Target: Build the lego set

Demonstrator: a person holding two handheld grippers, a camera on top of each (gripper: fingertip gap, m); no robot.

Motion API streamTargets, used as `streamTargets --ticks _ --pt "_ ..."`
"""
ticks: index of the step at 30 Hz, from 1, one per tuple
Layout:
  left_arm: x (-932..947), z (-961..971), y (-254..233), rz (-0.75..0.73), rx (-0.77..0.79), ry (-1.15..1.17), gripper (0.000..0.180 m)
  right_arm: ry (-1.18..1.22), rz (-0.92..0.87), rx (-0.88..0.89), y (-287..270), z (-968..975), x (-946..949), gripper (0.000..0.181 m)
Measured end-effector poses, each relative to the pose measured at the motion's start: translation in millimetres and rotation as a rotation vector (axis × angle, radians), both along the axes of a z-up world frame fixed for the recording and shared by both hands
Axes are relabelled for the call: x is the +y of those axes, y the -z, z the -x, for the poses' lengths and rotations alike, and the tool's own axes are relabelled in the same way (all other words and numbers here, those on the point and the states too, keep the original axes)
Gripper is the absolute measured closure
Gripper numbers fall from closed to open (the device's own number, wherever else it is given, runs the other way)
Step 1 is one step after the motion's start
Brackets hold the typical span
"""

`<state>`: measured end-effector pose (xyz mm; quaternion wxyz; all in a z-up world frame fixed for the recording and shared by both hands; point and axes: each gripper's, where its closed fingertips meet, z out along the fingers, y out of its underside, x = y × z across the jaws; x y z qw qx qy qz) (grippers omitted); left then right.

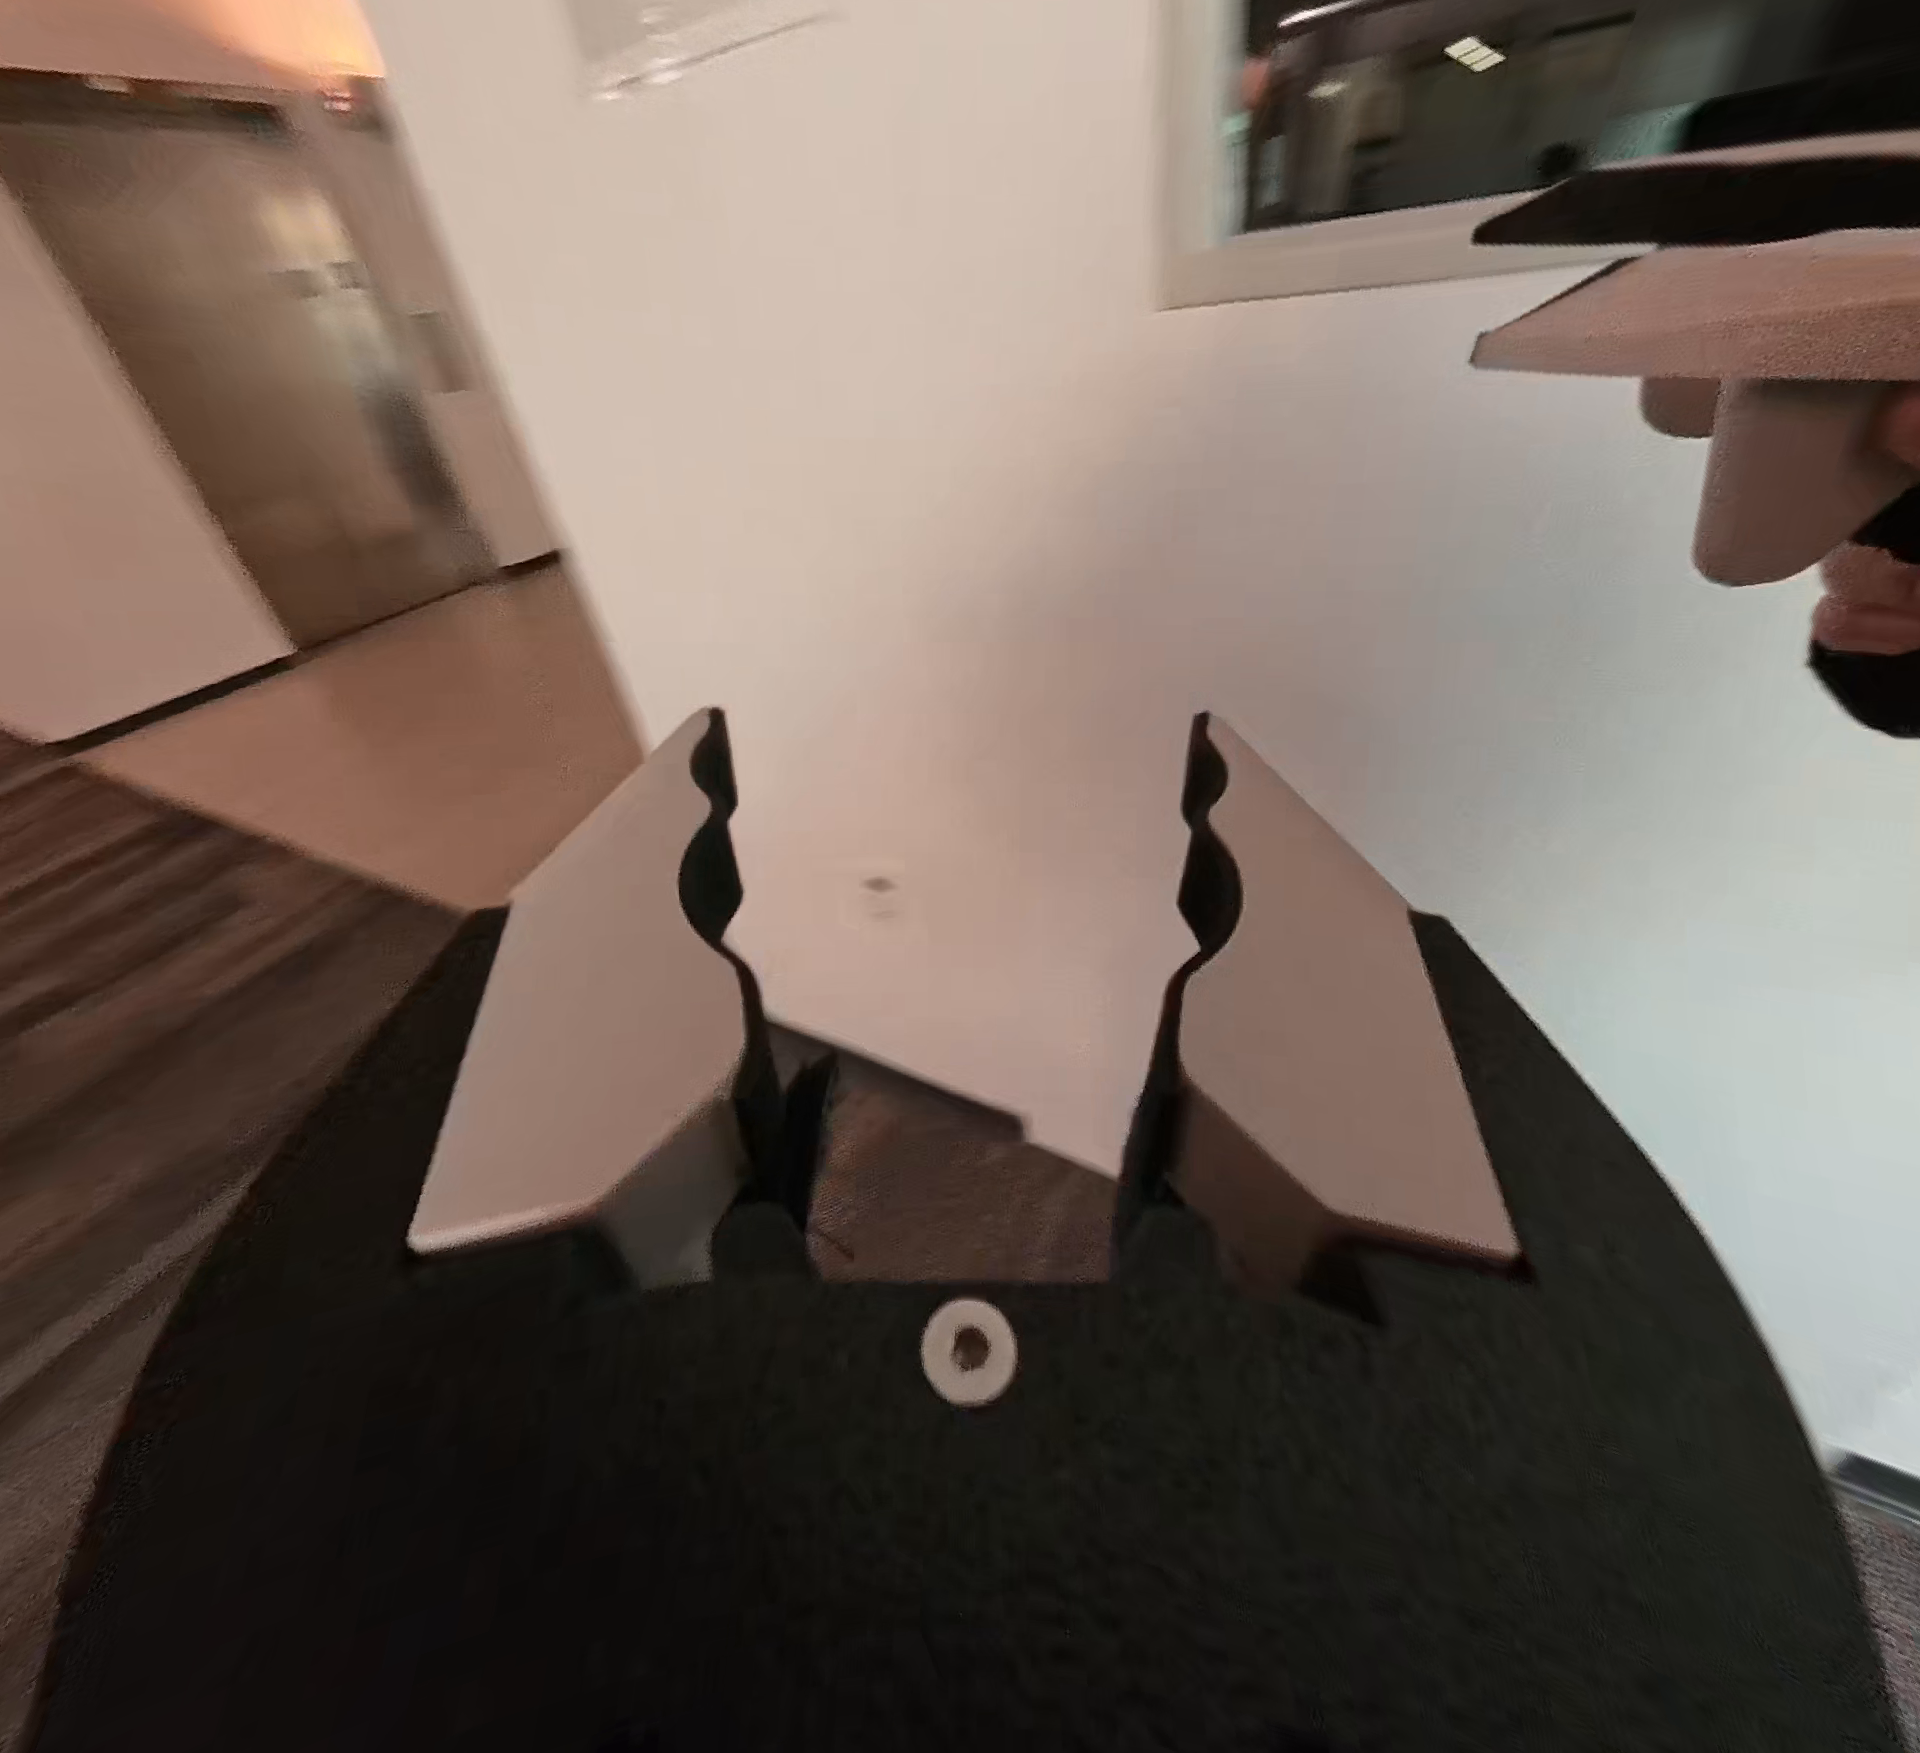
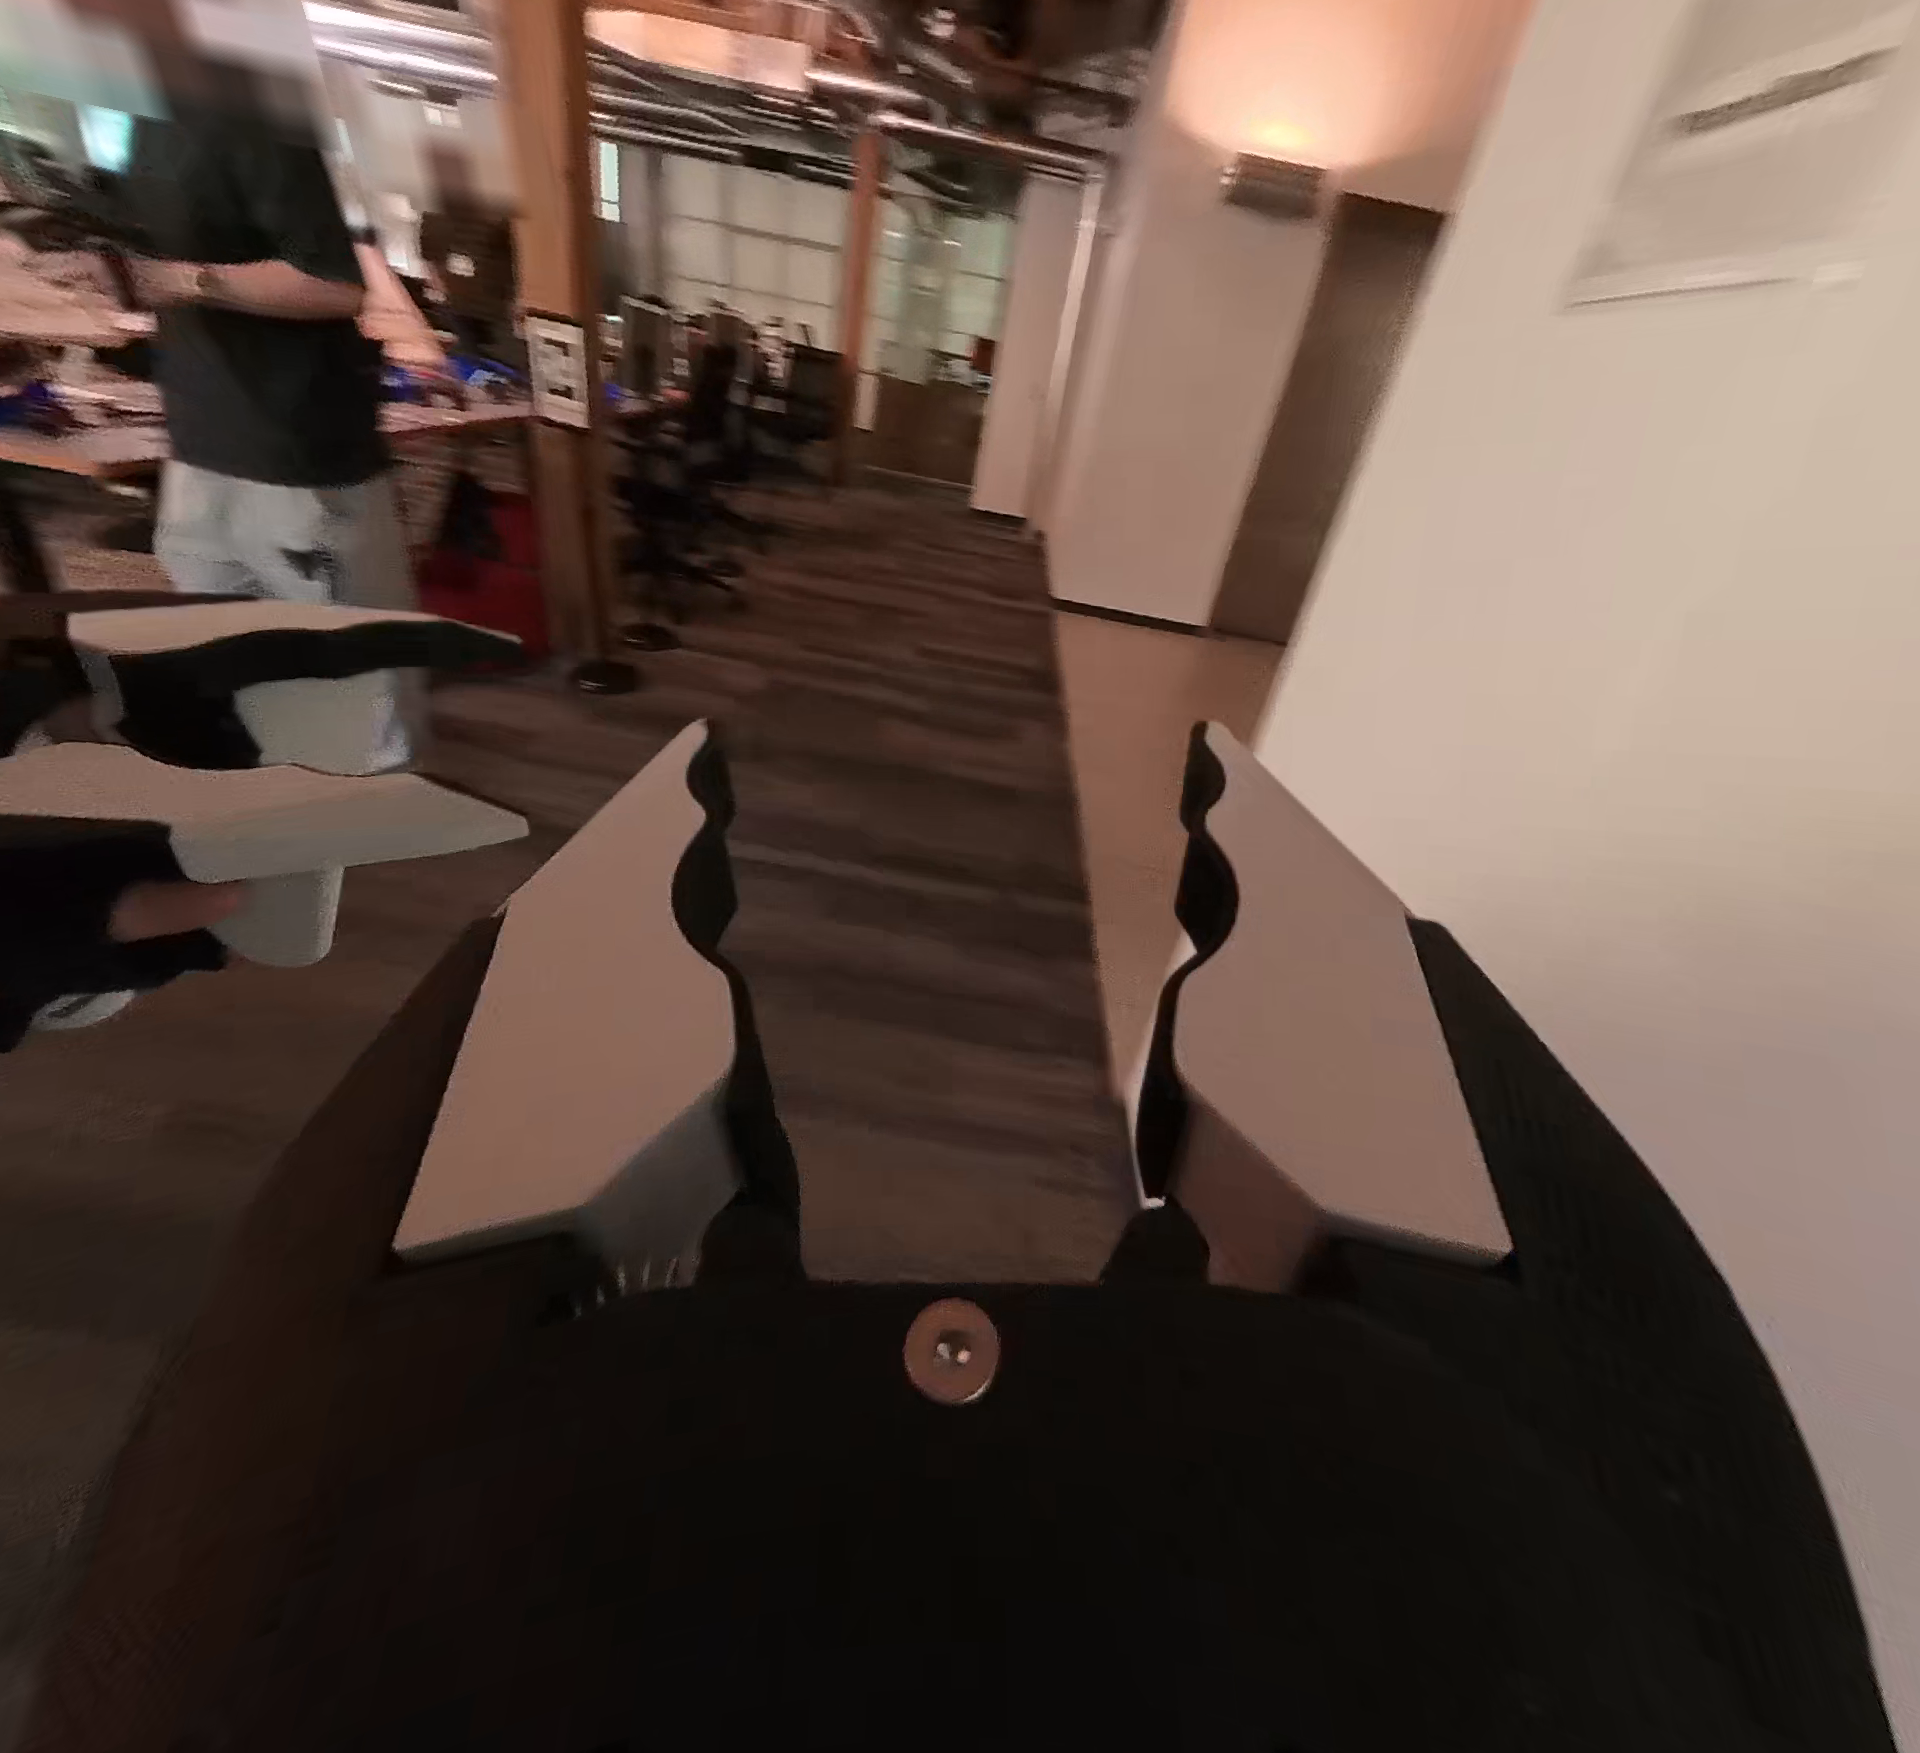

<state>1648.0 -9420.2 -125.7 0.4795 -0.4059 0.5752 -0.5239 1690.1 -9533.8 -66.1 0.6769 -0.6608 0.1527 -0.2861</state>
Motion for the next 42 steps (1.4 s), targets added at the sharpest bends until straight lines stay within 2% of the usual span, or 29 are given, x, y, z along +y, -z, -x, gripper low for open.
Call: streamTargets --ticks 1,8,9,13,16,20,23,26,31,33,36,39,42 --pt "33 -1 -2 -0.017 0.001 -0.066 0.095 -0.046 0.003 0.014 2 -8 32 0.096" --pt "203 -31 -2 0.078 0.011 -0.337 0.100 -0.244 0.069 0.007 26 -82 200 0.109" --pt "219 -42 1 0.078 0.013 -0.347 0.105 -0.246 0.088 -0.004 34 -99 220 0.119" --pt "284 -108 19 0.032 0.055 -0.366 0.124 -0.270 0.168 -0.026 65 -176 298 0.140" --pt "338 -177 18 -0.001 0.042 -0.376 0.139 -0.304 0.175 -0.090 64 -238 352 0.157" --pt "399 -281 10 0.046 0.047 -0.328 0.155 -0.308 0.255 -0.116 65 -335 425 0.170" --pt "437 -352 15 0.014 0.036 -0.323 0.170 -0.289 0.257 -0.135 68 -405 477 0.180" --pt "481 -421 35 0.006 0.087 -0.310 0.179 -0.336 0.262 -0.093 77 -467 532 0.181" --pt "582 -554 62 -0.046 0.153 -0.303 0.180 -0.403 0.282 -0.094 97 -590 628 0.181" --pt "618 -616 60 -0.066 0.124 -0.237 0.180 -0.385 0.246 -0.060 89 -653 663 0.181" --pt "665 -716 48 -0.070 0.131 -0.127 0.180 -0.253 0.234 -0.021 72 -754 703 0.181" --pt "701 -813 38 -0.060 0.120 -0.068 0.180 -0.110 0.274 -0.103 59 -843 725 0.181" --pt "727 -907 39 -0.080 0.124 -0.028 0.180 0.049 0.300 -0.109 64 -932 735 0.181"
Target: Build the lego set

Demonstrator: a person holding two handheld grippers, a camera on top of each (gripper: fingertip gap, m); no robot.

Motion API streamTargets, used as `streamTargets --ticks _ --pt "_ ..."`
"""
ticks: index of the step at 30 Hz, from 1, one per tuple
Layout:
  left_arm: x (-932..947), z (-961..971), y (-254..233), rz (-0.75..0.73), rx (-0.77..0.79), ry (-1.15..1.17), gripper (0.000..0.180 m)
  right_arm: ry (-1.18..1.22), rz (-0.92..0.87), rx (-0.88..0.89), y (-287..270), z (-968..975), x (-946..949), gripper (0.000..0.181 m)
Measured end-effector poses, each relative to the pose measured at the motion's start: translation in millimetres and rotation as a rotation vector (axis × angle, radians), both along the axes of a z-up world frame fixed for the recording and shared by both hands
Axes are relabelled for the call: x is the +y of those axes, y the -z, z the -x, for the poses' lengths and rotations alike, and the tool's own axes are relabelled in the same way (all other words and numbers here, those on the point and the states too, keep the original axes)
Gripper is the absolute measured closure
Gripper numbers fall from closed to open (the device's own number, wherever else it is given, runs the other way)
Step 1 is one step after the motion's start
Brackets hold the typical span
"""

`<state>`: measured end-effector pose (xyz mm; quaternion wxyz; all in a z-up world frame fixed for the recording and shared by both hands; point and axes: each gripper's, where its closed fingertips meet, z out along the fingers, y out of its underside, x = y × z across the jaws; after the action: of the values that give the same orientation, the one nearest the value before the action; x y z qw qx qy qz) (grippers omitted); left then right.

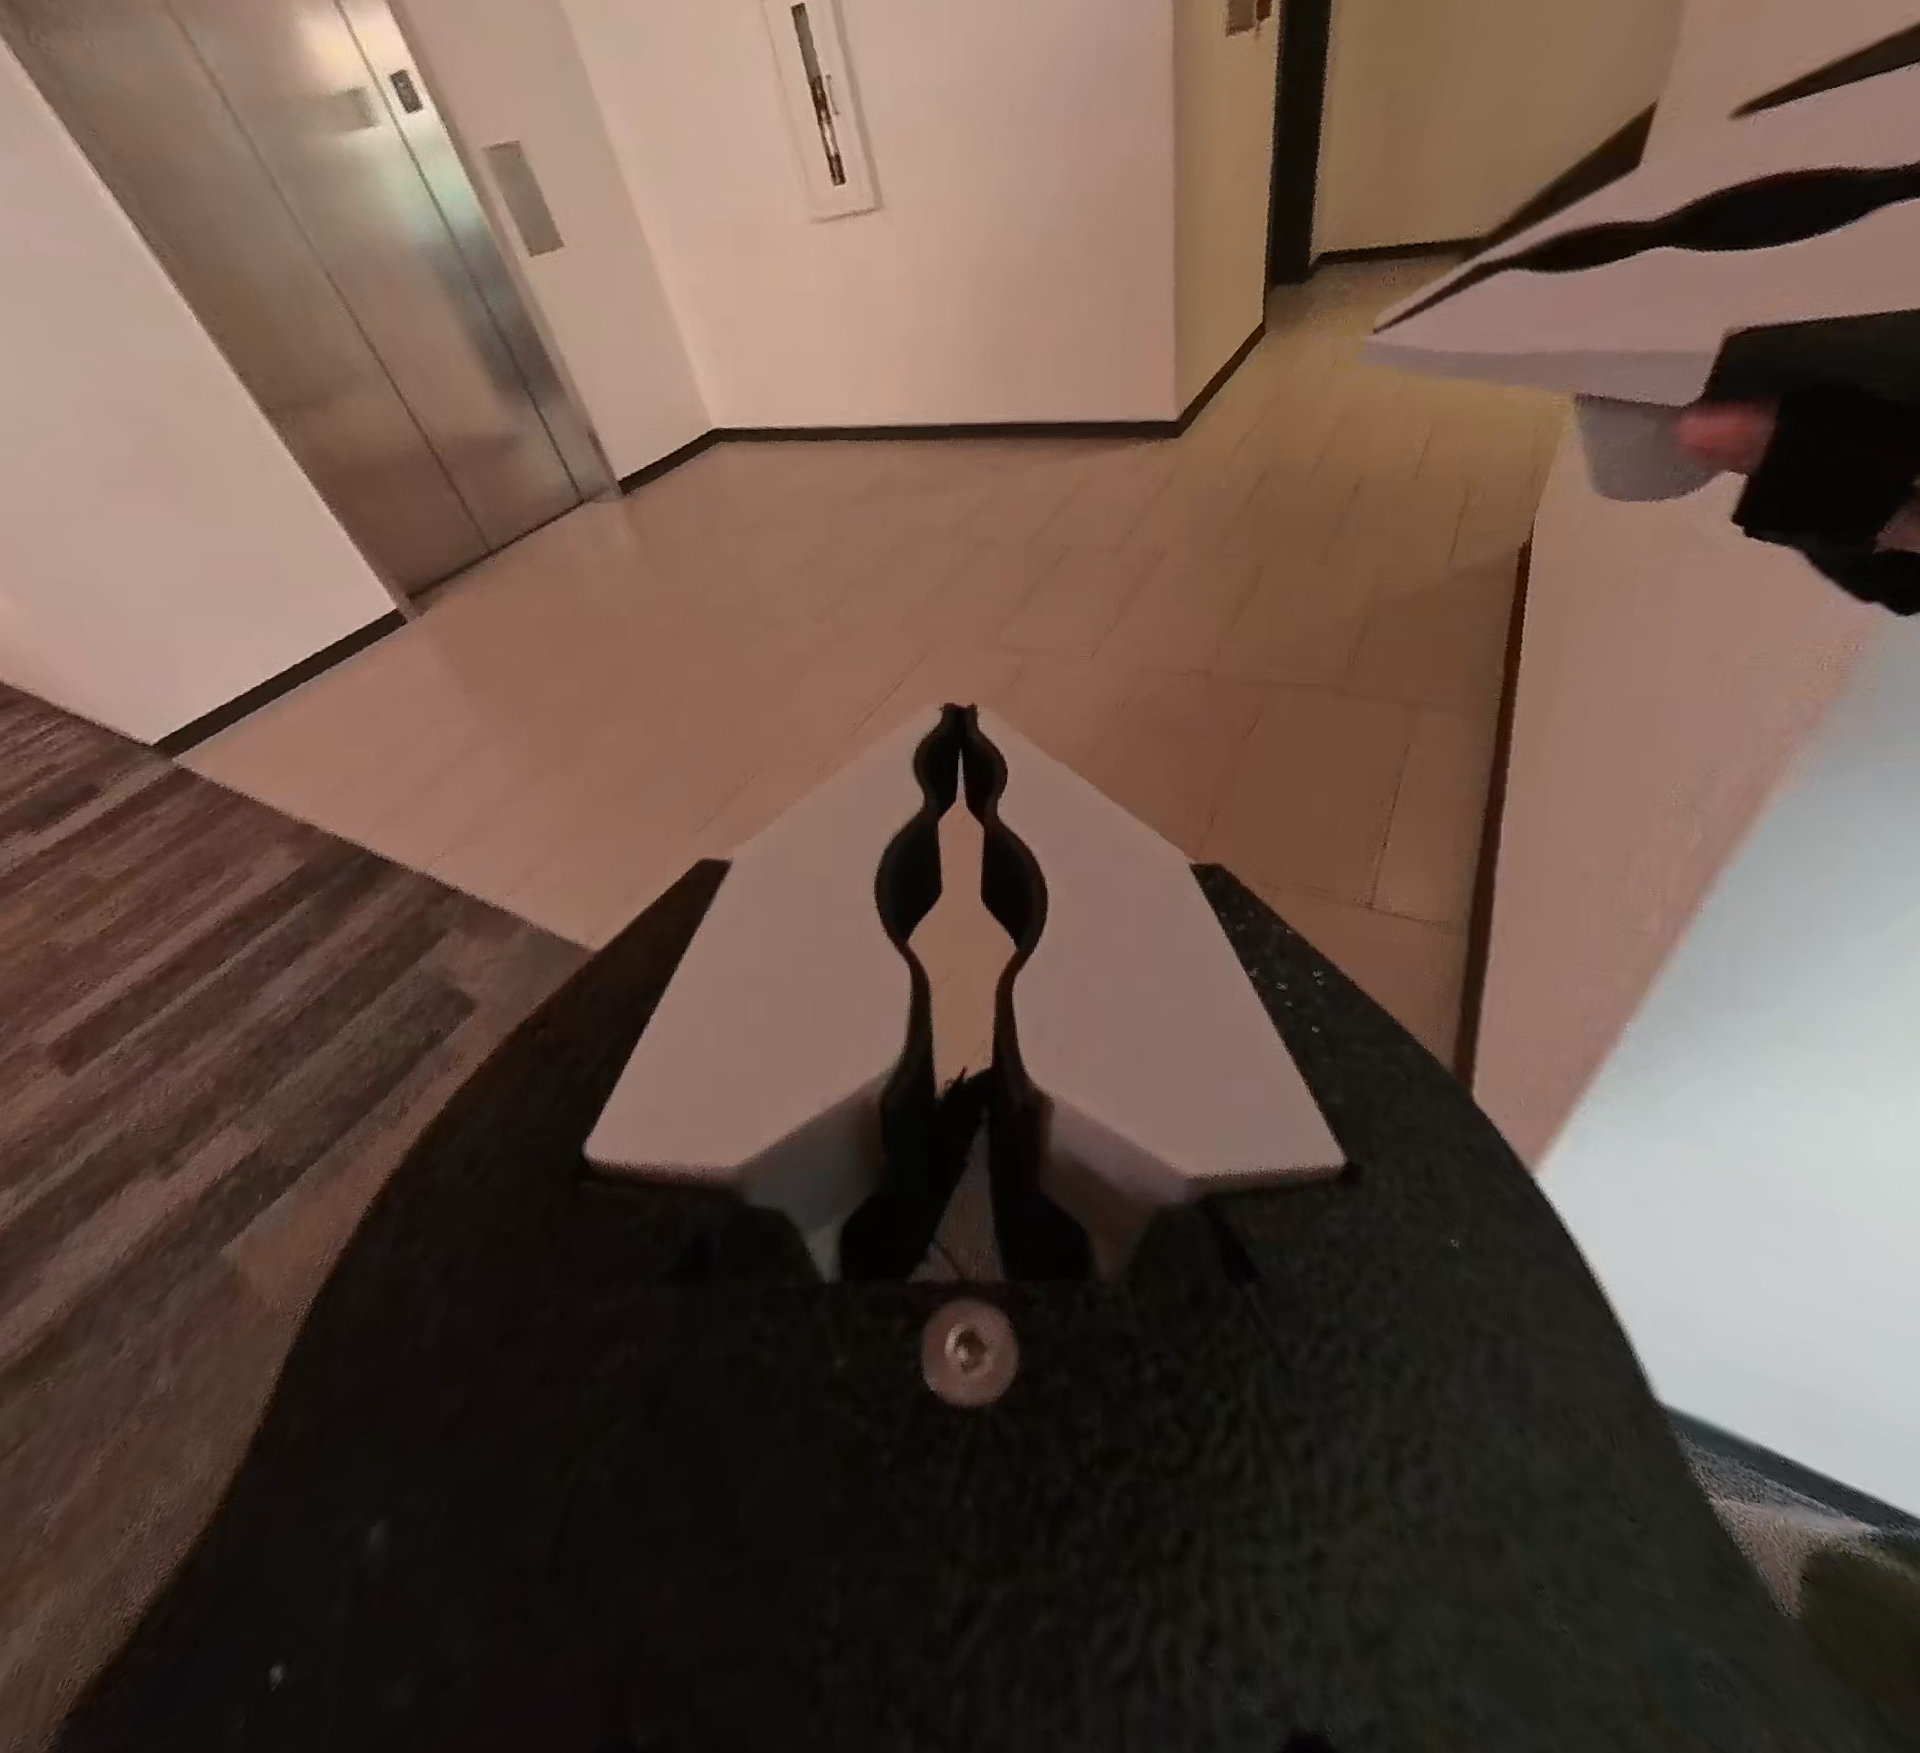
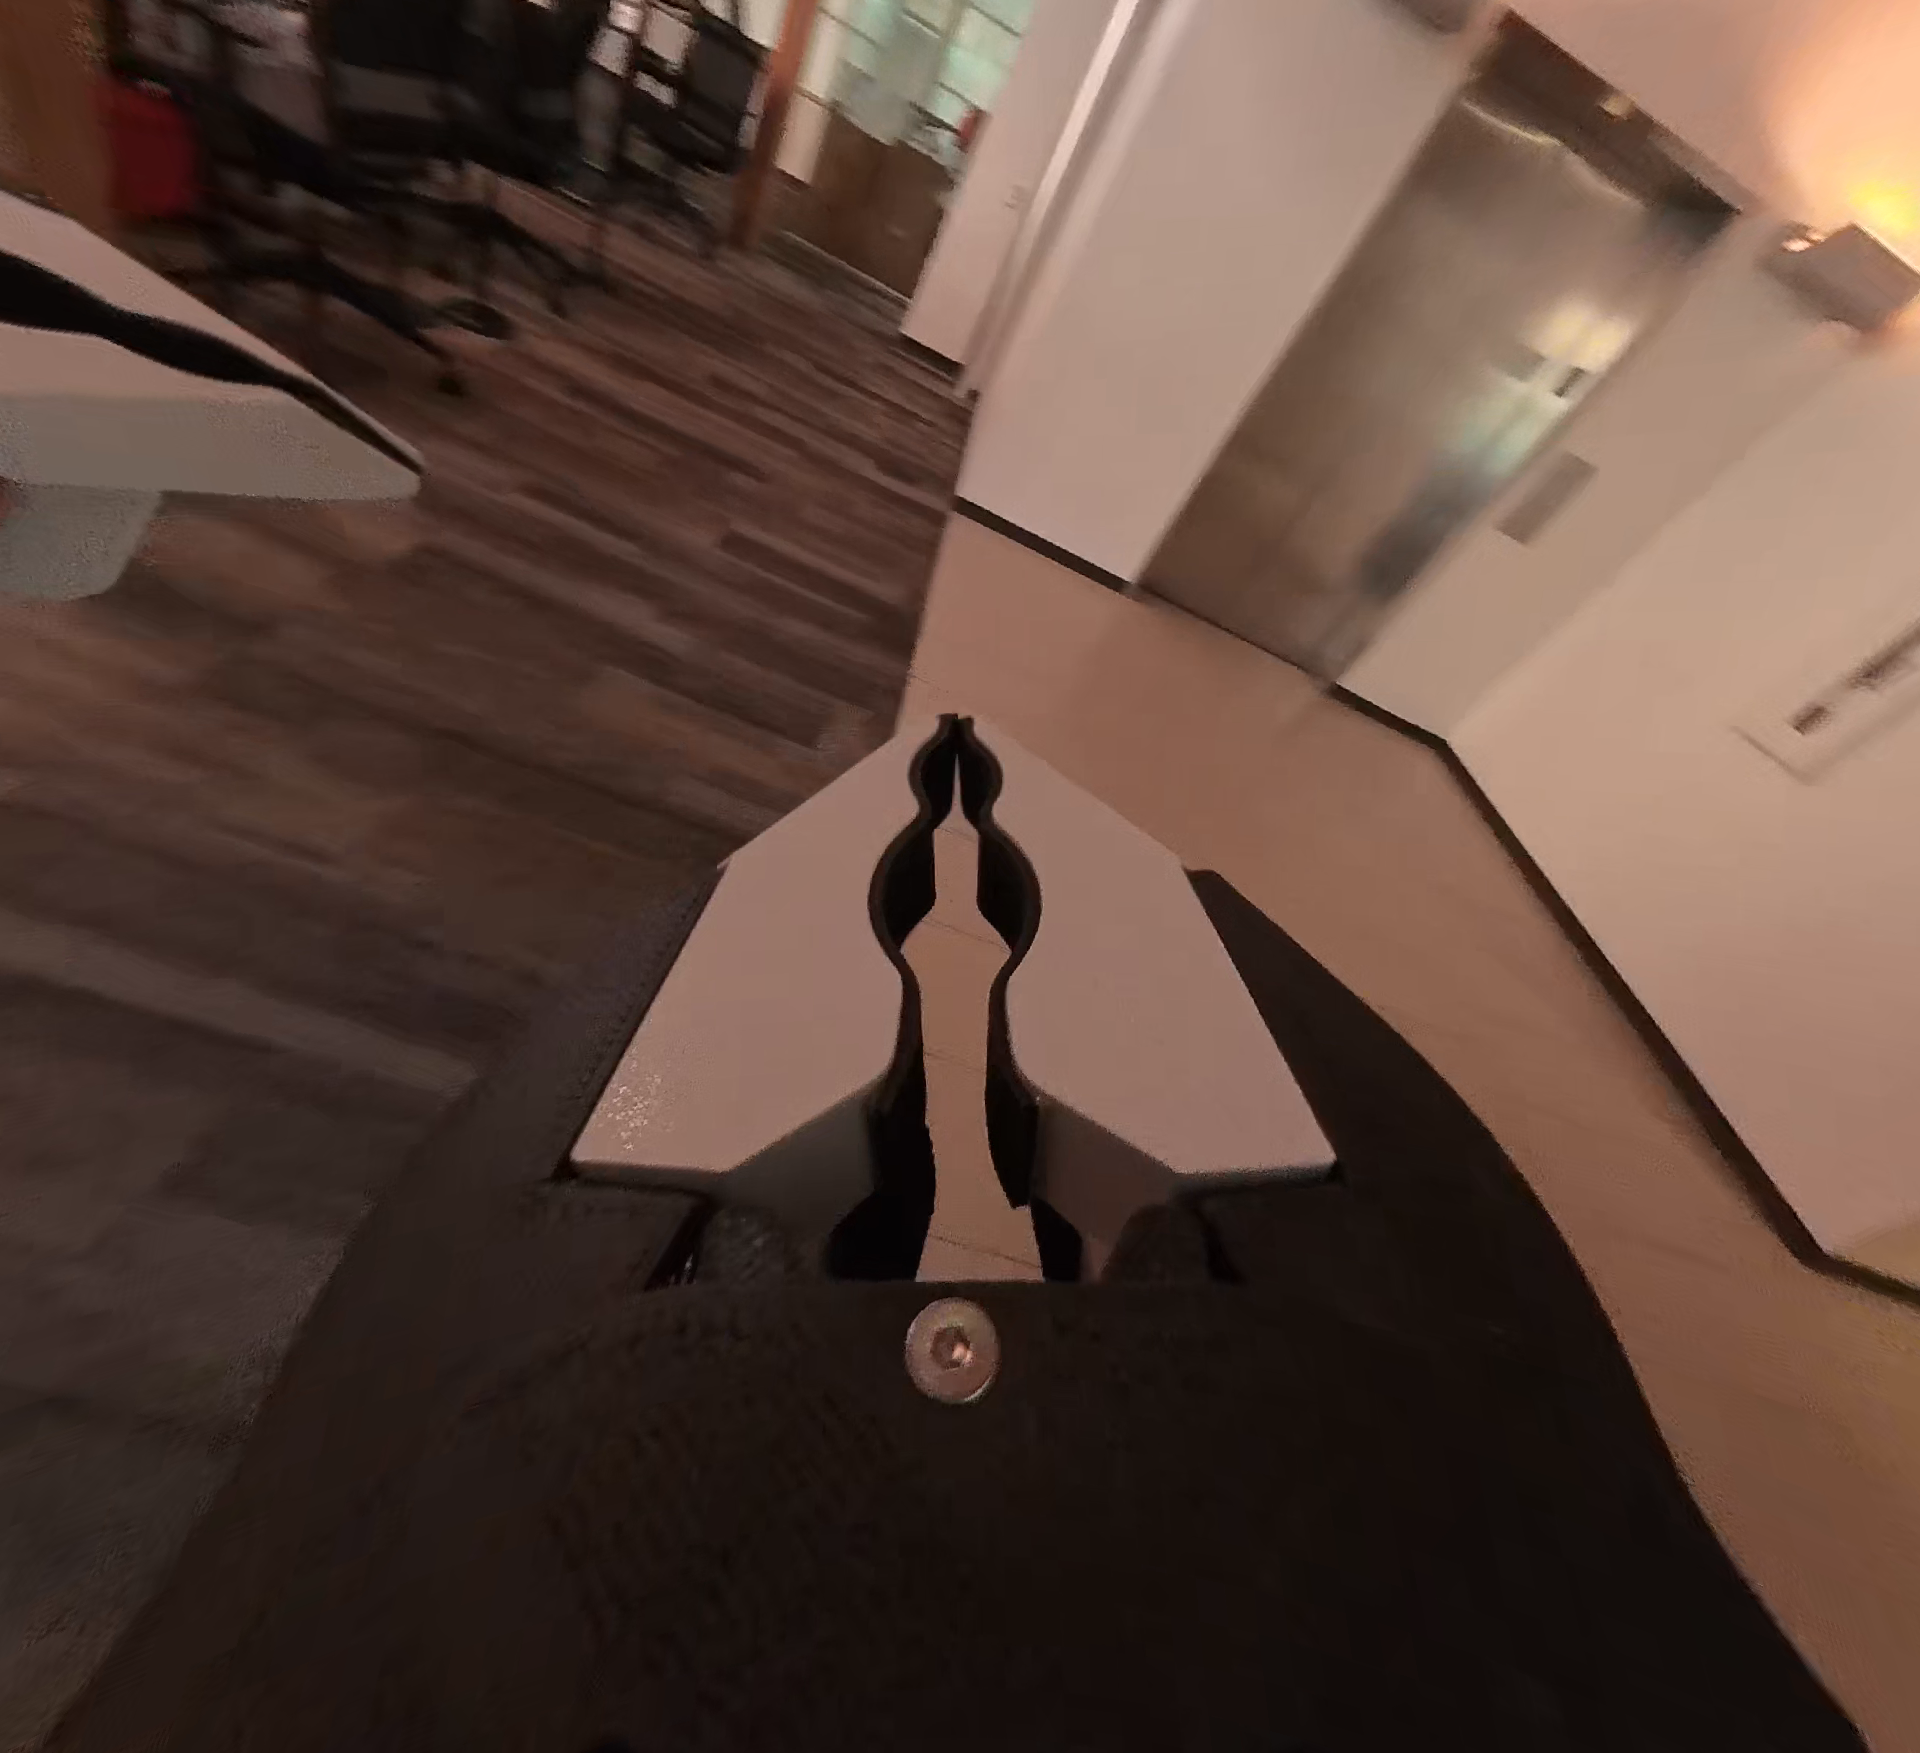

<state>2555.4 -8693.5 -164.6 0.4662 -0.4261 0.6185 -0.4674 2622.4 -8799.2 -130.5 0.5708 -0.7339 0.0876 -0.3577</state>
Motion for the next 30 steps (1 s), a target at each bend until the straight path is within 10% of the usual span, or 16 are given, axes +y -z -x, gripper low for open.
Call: streamTargets --ticks 30 --pt "249 -961 -25 -0.121 -0.142 0.095 0.180 0.511 -0.093 -0.081 -20 -913 151 0.181"
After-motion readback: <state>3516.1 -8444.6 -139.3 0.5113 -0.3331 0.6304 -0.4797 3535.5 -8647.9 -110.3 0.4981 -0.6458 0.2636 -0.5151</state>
